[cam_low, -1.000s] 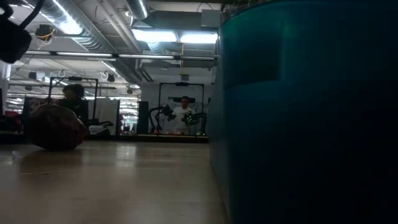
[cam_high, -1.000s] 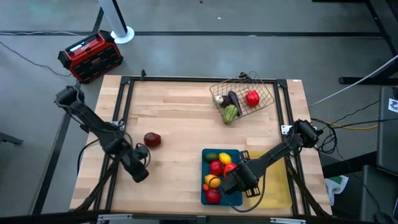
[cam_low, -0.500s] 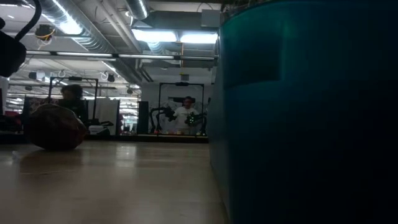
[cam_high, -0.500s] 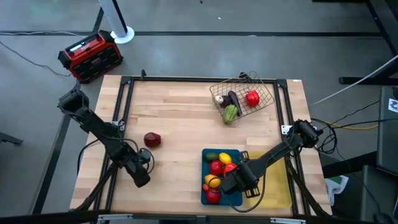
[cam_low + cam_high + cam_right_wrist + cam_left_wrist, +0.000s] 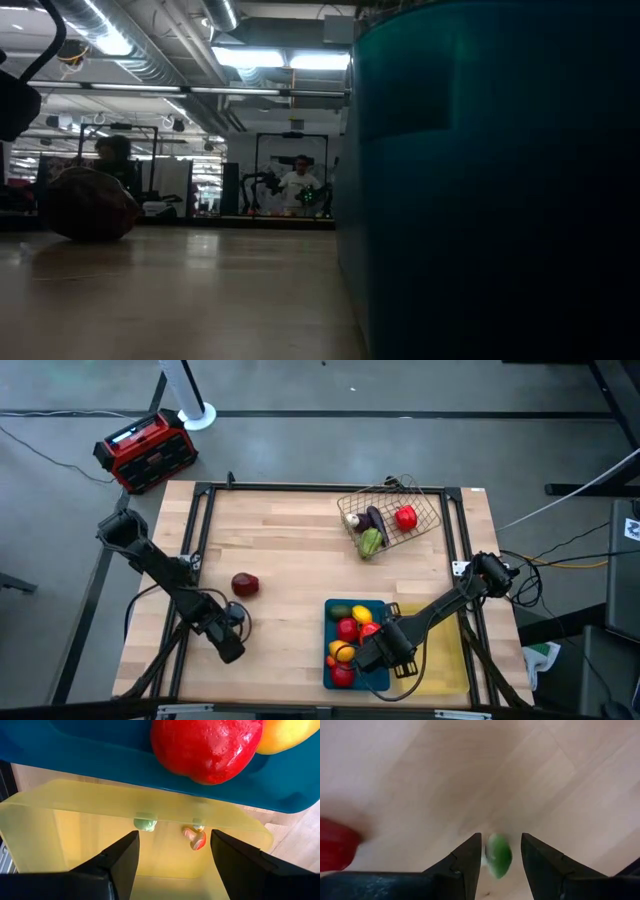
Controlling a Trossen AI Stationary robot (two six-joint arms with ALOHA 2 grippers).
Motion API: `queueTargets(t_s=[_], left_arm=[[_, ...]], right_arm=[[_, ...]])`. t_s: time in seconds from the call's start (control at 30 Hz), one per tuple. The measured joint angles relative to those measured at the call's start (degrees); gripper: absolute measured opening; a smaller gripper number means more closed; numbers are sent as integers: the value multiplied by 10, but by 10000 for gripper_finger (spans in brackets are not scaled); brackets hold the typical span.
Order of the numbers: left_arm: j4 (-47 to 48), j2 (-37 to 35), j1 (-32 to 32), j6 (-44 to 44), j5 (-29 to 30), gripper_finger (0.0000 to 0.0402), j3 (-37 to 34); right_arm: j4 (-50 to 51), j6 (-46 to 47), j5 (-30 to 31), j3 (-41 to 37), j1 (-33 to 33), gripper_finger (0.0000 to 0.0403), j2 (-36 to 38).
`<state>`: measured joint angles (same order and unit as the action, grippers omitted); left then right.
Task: Sort produce into baskets
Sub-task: Put the green mushroom into the yellow bin
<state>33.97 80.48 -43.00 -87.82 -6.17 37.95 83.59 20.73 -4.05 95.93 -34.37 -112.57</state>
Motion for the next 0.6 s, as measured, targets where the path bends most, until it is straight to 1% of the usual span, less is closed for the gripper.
queueTargets(t_s=[0.1, 0.27, 0.4, 0.5, 0.6], left_arm=[[-8, 2, 0, 5, 0, 128, 0], [-4, 2, 0, 1, -14, 98, 0], [-4, 2, -1, 20, -26, 83, 0], [-5, 2, -1, 44, -28, 84, 0], [-6, 2, -1, 60, -28, 103, 0]], right_arm=[[0, 0, 0, 0, 0, 241, 0], [0, 0, 0, 0, 0, 241, 0], [0, 0, 0, 0, 0, 241, 0], [0, 0, 0, 0, 0, 241, 0], [0, 0, 0, 0, 0, 241, 0]])
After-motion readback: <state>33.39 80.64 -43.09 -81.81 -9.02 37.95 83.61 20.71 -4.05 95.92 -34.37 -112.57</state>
